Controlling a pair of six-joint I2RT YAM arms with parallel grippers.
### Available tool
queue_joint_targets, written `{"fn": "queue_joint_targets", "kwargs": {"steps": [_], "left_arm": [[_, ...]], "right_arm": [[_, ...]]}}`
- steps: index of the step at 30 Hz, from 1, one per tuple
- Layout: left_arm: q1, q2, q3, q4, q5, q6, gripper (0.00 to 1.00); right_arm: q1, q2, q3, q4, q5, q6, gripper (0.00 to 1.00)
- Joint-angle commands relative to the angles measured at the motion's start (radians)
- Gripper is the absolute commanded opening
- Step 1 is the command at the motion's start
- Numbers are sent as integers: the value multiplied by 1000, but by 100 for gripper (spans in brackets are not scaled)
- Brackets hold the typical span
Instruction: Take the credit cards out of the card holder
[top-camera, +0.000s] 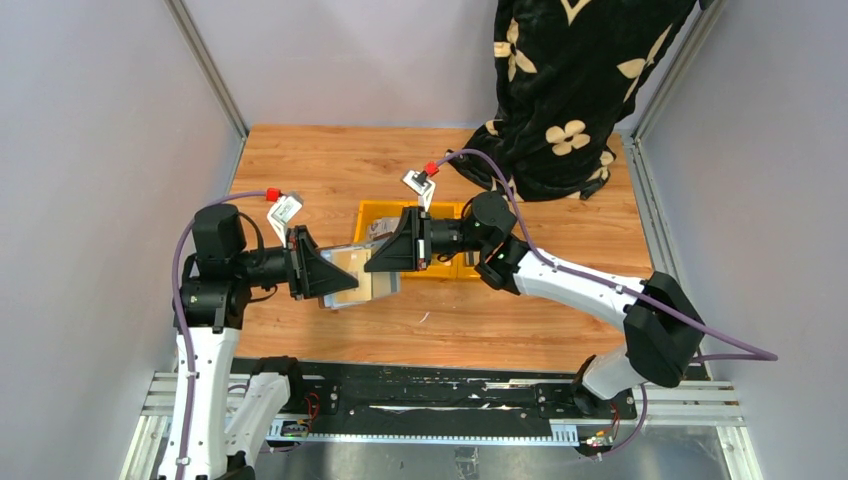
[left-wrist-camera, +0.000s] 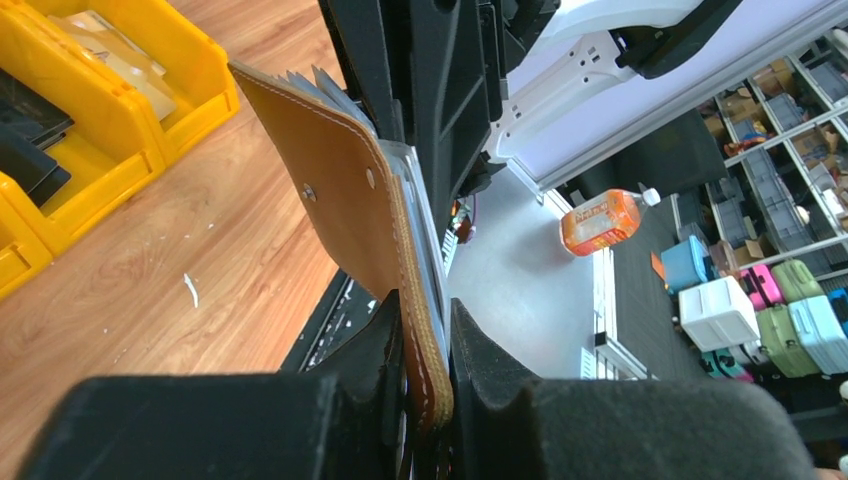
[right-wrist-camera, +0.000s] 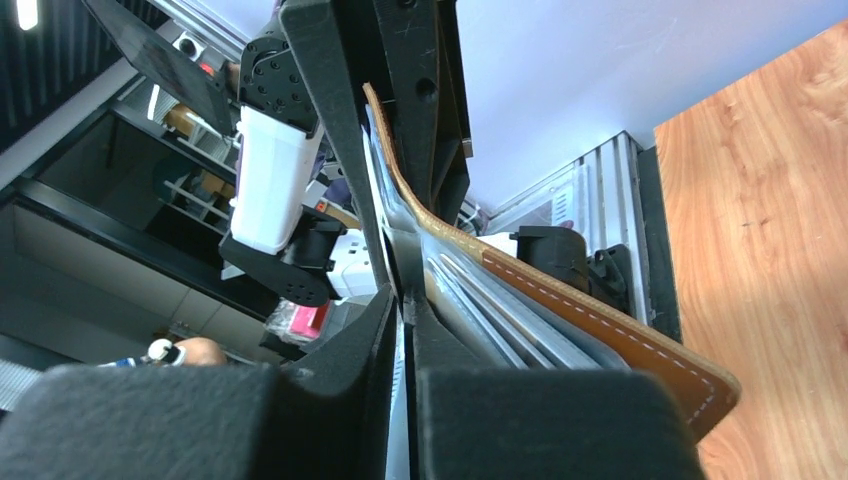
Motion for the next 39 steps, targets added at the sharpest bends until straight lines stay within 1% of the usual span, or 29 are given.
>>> {"fn": "queue_joint_targets", "kwargs": {"steps": [1, 2, 7, 10, 16, 18, 21, 22, 24, 26, 28, 31, 33, 35, 36, 39], "left_arm": [[-12, -12, 39, 25, 65, -23, 7], [-11, -13, 41, 25, 66, -24, 8], [-11, -13, 40, 25, 67, -21, 10], [-10, -6, 42, 26, 65, -23, 12], [-11, -6, 43, 25, 58, -24, 13], [-11, -5, 42, 25, 45, -23, 13], [-11, -3, 42, 27, 26, -13, 11], [-11, -2, 43, 29, 14, -7, 10], [-10, -5, 41, 29, -29, 12, 8], [-11, -6, 43, 18, -57, 44, 8], [-11, -4, 50, 9, -103, 64, 8], [-10, 2, 60, -4, -123, 92, 9], [-12, 3, 64, -8, -123, 104, 9], [-11, 3, 68, -9, -120, 109, 9], [-11, 2, 71, -9, -118, 111, 9], [-11, -1, 74, -10, -101, 114, 9]], "right_arm": [[14, 19, -2, 83, -7, 37, 2], [5, 13, -14, 86, -10, 36, 0], [-42, -21, -75, 154, -44, 67, 0], [-62, -46, -91, 112, -58, 39, 0], [-120, -117, -134, 14, -81, -20, 0], [-154, -149, -138, -61, -93, -67, 0], [-221, -224, -133, -285, -105, -198, 0], [-249, -247, -120, -398, -95, -256, 0], [-319, -288, -90, -609, -53, -399, 0], [-375, -320, -78, -762, 12, -470, 0], [-470, -336, -75, -887, 74, -536, 0], [-575, -334, -85, -1001, 161, -583, 0], [-613, -316, -80, -1048, 253, -627, 0], [-618, -282, -59, -1105, 386, -684, 0], [-620, -256, -48, -1119, 429, -706, 0], [-622, -154, -5, -1122, 471, -745, 0]]}}
